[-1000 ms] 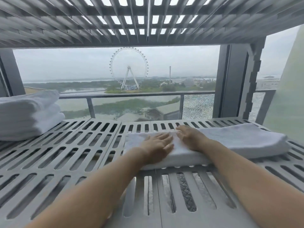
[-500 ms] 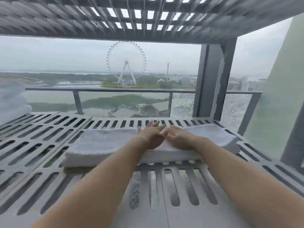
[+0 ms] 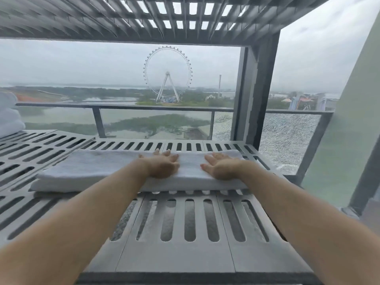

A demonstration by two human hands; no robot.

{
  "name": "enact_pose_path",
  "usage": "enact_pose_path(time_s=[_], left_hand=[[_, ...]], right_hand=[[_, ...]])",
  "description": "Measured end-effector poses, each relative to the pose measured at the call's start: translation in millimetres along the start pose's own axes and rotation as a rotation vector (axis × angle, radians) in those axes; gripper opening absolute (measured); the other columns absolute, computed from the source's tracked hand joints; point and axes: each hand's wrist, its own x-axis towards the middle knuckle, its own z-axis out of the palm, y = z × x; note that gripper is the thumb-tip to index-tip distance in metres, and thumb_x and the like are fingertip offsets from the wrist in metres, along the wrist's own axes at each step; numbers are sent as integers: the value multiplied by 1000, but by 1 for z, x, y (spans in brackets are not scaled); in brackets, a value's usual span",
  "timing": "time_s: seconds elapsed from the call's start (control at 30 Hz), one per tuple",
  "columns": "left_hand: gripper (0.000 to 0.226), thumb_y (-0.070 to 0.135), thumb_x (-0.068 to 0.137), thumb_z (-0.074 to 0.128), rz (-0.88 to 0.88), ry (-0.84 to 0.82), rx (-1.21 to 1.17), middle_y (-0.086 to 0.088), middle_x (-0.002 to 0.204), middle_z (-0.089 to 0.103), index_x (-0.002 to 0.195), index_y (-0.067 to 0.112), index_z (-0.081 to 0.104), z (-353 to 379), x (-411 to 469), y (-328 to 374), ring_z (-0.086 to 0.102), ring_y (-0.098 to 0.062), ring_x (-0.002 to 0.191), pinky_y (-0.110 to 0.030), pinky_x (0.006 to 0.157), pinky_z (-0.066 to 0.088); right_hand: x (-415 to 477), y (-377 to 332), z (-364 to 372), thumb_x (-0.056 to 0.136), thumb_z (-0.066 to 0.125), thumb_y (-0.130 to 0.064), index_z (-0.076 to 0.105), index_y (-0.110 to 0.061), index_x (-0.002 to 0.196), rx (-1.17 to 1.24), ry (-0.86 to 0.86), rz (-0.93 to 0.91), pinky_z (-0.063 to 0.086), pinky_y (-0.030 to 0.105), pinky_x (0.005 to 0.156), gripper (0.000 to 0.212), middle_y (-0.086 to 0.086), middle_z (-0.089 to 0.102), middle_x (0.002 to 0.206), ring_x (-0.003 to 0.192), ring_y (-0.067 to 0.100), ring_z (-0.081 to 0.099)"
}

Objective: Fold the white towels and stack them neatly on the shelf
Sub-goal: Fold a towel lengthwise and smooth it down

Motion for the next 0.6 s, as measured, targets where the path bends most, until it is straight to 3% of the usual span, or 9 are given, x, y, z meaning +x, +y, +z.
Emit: enact_pose_path(time_s=[0.07, 0.17, 0.47, 0.6], left_hand=[[49, 38, 99, 18, 65, 67, 1, 6, 158, -4, 147, 34, 11, 5, 1, 31, -8, -22, 144, -69, 106, -2], [48, 51, 97, 14, 111, 88, -5, 12, 156, -4, 144, 46, 3, 18, 2, 47, -6, -16, 144, -65, 109, -4], [55, 65, 90, 12, 108, 78, -1, 11, 157, 1, 143, 49, 5, 17, -20, 6, 2, -13, 144, -54, 114, 2], [70, 75, 79, 3, 128, 76, 26, 11, 157, 2, 143, 48, 4, 16, -45, -30, 4, -13, 144, -48, 116, 4]], right_hand=[[2, 3, 0, 88, 10, -65, 5, -34, 146, -32, 42, -22, -1, 53, 114, 66, -5, -4, 157, 144, 17, -6], [-2, 11, 12, 89, 6, -64, 4, -38, 145, -21, 121, -55, -3, 53, 114, 62, -6, -3, 157, 143, 19, -7], [-12, 10, 13, 93, 17, -56, 10, -33, 146, 7, 148, -94, 4, 54, 115, 57, -6, 6, 156, 143, 20, 1], [-16, -6, 6, 96, 22, -47, 22, -23, 144, -29, 186, -63, 12, 47, 115, 54, -1, 19, 154, 141, 19, 16]])
